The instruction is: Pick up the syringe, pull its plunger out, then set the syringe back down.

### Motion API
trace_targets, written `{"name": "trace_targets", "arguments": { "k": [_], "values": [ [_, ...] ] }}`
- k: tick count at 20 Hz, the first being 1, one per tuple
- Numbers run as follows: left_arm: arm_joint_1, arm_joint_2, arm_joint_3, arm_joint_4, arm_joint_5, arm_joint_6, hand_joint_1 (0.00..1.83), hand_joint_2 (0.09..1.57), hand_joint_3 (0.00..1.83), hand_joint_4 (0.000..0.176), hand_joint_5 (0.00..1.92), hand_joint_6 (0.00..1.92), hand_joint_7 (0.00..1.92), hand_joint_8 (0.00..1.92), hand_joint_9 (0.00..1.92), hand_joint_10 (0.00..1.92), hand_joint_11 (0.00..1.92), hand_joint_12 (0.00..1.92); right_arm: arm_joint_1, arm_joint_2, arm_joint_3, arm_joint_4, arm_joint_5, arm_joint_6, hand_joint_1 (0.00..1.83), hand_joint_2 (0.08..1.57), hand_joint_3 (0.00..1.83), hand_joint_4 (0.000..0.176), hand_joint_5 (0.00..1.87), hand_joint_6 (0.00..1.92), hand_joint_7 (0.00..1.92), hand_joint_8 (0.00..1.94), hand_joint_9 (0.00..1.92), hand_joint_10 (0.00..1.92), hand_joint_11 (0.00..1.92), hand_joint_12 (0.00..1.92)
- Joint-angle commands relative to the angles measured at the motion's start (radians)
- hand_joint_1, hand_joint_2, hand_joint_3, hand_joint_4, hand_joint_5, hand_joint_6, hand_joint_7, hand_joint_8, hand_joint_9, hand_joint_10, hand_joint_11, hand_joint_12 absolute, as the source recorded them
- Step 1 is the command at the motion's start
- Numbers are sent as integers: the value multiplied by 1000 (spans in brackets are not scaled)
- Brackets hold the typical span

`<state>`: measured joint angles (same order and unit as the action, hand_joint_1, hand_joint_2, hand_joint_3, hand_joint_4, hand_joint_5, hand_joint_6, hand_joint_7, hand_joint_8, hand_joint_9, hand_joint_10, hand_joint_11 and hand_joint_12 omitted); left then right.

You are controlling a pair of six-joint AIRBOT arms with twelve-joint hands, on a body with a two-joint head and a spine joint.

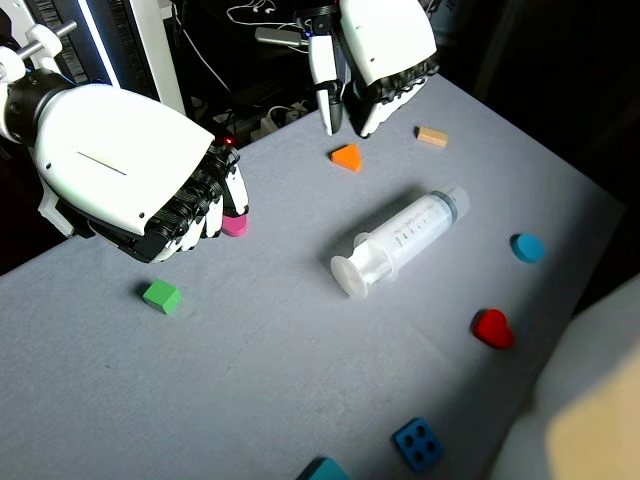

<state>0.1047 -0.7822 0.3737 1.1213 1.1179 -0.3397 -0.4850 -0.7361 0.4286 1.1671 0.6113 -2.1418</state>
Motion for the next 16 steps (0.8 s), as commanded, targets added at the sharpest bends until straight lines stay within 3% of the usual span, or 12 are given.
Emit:
{"name": "trace_targets", "arguments": {
  "k": [1, 3, 4, 5, 12, 16],
  "values": [
    [-10, 1, -2, 82, 3, -4, 0, 1061, 108, 0, 55, 52, 44, 47, 18, 41, 0, 374, 9, -1, 1, -52, 53, 3, 0, 898, 172, 3, 22, 28, 56, 33, 11, 24, 0, 548],
    [-8, 1, -2, 82, 3, -4, 0, 1061, 108, 0, 55, 52, 44, 47, 18, 41, 0, 374, 9, -1, 1, -53, 53, 3, 0, 898, 172, 3, 22, 28, 56, 33, 11, 24, 0, 548],
    [-6, 1, -2, 82, 3, -4, 0, 1108, 14, 0, 62, 7, 51, 6, 29, 6, 0, 343, 9, -1, 1, -53, 53, 3, 0, 966, 36, 0, 28, 2, 64, 2, 16, 2, 0, 512],
    [-4, 1, -1, 79, 2, -4, 0, 1115, 2, 0, 66, 2, 63, 2, 54, 5, 0, 416, 9, -1, 1, -54, 52, 3, 0, 977, 17, 0, 24, 0, 61, 0, 17, 0, 0, 490],
    [4, 0, 6, 92, -1, -4, 0, 1116, 1, 0, 67, 1, 80, 4, 63, 4, 0, 407, 8, -4, -2, -54, 58, -7, 0, 986, 13, 0, 25, 1, 60, 0, 16, 0, 0, 472],
    [98, -31, 36, 191, -38, -139, 0, 1100, 0, 0, 82, 4, 99, 7, 64, 2, 0, 384, 4, -8, -10, -54, 77, -41, 0, 980, 5, 0, 44, 5, 77, 4, 15, 0, 0, 517]
  ]
}}
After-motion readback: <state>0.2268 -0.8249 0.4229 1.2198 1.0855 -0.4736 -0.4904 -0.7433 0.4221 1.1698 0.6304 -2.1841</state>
